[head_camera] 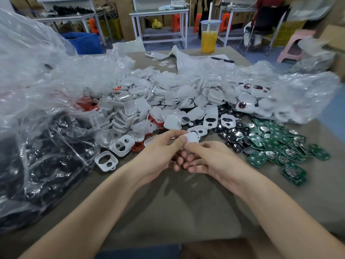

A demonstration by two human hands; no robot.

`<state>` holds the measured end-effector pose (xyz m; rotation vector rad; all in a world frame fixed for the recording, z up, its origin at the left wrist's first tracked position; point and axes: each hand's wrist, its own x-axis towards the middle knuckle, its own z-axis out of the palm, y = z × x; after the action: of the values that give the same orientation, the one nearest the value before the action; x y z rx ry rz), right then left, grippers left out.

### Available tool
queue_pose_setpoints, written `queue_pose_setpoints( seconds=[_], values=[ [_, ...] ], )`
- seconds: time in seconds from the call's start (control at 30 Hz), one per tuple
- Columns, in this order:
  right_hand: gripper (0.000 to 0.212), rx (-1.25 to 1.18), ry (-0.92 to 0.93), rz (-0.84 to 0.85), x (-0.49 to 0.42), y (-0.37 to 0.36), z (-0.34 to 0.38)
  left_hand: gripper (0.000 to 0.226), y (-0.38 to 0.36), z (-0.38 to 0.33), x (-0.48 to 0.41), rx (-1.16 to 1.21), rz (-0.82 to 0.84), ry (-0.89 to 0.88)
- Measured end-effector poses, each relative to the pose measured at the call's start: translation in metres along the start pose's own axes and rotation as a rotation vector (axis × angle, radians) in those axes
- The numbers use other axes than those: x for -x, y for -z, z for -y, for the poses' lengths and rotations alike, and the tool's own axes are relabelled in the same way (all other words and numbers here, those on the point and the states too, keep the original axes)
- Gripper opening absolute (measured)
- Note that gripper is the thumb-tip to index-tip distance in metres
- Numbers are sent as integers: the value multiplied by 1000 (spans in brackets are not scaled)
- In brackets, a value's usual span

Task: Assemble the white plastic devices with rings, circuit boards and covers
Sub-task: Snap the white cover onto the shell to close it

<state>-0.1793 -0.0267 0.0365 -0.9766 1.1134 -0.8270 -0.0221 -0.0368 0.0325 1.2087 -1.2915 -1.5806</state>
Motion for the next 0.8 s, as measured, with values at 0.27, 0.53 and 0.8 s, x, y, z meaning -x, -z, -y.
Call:
queue_pose_setpoints(
  seconds=[0.27, 0.53, 0.8],
  values=[
    [24, 82, 99, -86, -4, 10, 6, 16, 1, 1, -3, -96, 2, 14],
    [22, 44, 143, -76, -7, 15, -1, 11, -1, 1, -7, -138, -29, 34],
    [16, 37, 152, -86, -8, 16, -3, 11, -1, 10, -9, -200, -76, -48]
  ],
)
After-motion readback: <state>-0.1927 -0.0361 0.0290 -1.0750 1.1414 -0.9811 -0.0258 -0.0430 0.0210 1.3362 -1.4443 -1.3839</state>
